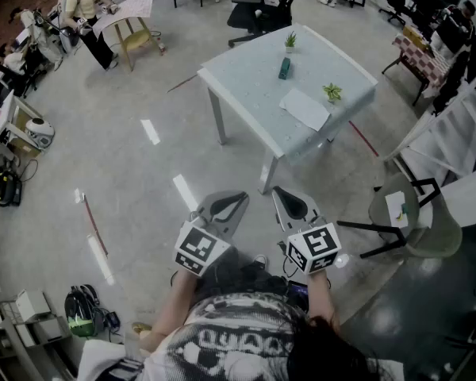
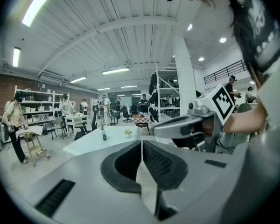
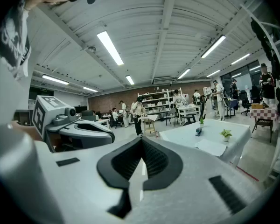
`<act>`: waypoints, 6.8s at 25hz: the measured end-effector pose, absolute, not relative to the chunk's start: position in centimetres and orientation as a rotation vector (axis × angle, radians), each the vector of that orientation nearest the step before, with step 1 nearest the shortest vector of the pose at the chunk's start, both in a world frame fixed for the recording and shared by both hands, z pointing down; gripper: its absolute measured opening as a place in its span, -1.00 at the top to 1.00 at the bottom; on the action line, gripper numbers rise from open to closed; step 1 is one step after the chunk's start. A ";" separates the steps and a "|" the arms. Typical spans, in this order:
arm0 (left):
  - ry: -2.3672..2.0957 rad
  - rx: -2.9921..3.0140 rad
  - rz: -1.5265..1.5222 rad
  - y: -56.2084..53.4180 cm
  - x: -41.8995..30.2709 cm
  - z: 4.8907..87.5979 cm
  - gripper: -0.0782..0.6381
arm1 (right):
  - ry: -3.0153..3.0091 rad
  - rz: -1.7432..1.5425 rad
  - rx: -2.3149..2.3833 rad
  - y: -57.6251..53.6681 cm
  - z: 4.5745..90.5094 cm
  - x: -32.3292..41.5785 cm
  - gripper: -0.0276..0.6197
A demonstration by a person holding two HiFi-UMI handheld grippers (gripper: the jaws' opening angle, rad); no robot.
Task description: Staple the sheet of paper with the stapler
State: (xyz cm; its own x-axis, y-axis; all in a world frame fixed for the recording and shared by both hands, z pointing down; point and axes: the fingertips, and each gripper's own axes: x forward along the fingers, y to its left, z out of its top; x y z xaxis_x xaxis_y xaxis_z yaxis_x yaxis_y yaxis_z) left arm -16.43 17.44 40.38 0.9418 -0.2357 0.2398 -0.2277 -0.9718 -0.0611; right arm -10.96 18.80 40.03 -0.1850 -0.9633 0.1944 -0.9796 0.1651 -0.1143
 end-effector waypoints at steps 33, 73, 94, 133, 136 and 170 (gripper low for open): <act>0.306 -3.049 -0.526 18.2 -9.1 42.6 0.76 | -2.305 0.596 2.133 21.0 44.4 -0.8 0.84; 0.266 -3.168 -0.619 -12.2 5.5 48.8 0.76 | -1.593 0.891 1.979 -5.7 62.9 31.5 0.55; 0.876 -3.085 -0.717 -14.0 9.3 48.0 0.76 | -1.770 1.284 1.876 -8.8 66.7 33.7 0.90; 1.090 -3.037 -0.738 -17.4 3.1 48.8 0.76 | -1.527 2.294 2.483 -20.4 68.0 26.8 0.85; 1.091 -3.040 -0.733 -17.5 2.9 48.8 0.76 | -1.550 2.271 2.465 -20.7 67.9 26.7 0.60; 1.099 -3.096 -0.644 -20.0 3.1 50.6 0.76 | -1.836 1.031 1.240 -35.1 64.1 29.2 0.91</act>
State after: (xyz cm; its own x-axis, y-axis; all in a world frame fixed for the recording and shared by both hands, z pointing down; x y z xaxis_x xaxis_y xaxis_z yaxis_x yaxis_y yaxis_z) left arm 3.14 -20.04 50.63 0.7135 -0.5614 0.4191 -0.6403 -0.7654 0.0648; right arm 29.23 -35.14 64.08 -0.3110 -0.4022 0.8611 -0.9446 0.2307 -0.2334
